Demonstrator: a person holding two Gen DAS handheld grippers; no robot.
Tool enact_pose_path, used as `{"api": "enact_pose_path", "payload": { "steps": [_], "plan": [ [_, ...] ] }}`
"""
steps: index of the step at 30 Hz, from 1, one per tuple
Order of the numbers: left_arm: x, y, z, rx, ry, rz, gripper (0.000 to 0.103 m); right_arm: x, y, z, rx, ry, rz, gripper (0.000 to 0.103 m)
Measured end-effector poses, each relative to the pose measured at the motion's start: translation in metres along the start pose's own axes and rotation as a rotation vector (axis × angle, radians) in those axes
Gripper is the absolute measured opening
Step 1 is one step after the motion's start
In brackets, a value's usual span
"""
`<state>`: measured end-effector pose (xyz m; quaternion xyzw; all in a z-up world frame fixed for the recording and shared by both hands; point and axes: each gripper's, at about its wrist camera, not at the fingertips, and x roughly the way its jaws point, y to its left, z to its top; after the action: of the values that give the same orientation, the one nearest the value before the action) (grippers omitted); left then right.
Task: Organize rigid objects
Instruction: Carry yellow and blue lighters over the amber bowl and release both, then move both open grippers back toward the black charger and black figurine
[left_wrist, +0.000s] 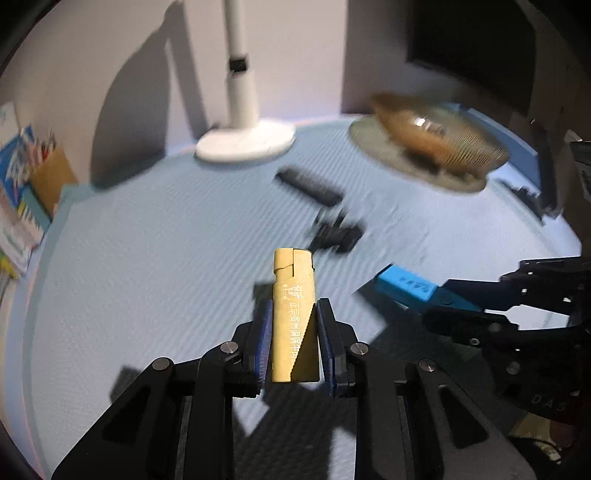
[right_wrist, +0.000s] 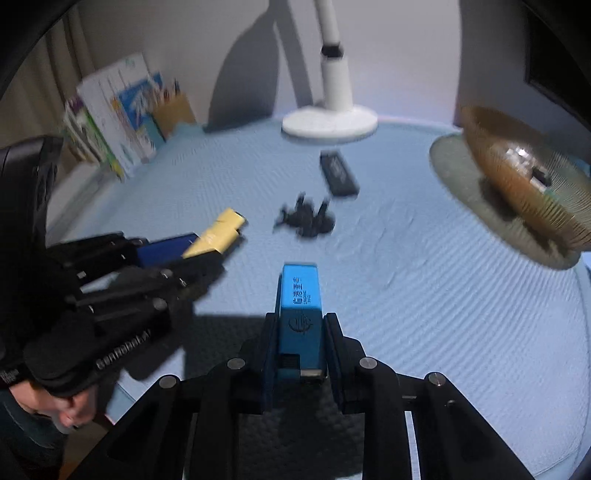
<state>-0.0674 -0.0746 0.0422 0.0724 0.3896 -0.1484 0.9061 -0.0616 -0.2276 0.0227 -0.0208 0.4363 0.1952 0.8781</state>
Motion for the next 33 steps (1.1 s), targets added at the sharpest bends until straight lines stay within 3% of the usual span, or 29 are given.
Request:
{"api": "enact_pose_path", "payload": {
  "steps": [4, 11, 15, 19, 26, 28, 29, 30, 33],
  "plan": [
    [-0.017, -0.018, 0.042, 0.020, -0.084, -0.068, 0.021, -0.044, -0.041, 0.024, 0.077, -0.111, -0.041, 0.024],
    [-0.010, -0.062, 0.142, 0.054, -0.186, -0.185, 0.021, -0.122, -0.140, 0.067, 0.249, -0.293, -0.302, 0.024],
    [0.029, -0.087, 0.185, 0.029, -0.143, -0.261, 0.021, -0.134, -0.201, 0.085, 0.379, -0.286, -0.368, 0.024],
    [0.074, -0.104, 0.202, 0.001, -0.077, -0.318, 0.021, -0.118, -0.241, 0.090, 0.460, -0.222, -0.404, 0.024],
    [0.105, -0.140, 0.206, 0.042, -0.037, -0.342, 0.021, -0.094, -0.270, 0.086, 0.521, -0.159, -0.404, 0.024],
    [0.107, -0.143, 0.210, 0.031, -0.028, -0.356, 0.039, -0.093, -0.278, 0.086, 0.543, -0.161, -0.376, 0.028],
    [0.105, -0.142, 0.212, 0.013, -0.032, -0.359, 0.047, -0.093, -0.281, 0.086, 0.551, -0.164, -0.370, 0.037],
    [0.102, -0.139, 0.212, 0.001, -0.049, -0.360, 0.048, -0.098, -0.281, 0.084, 0.560, -0.183, -0.367, 0.043],
    [0.086, -0.120, 0.208, -0.019, -0.086, -0.347, 0.048, -0.109, -0.275, 0.081, 0.546, -0.223, -0.353, 0.045]
  ]
}}
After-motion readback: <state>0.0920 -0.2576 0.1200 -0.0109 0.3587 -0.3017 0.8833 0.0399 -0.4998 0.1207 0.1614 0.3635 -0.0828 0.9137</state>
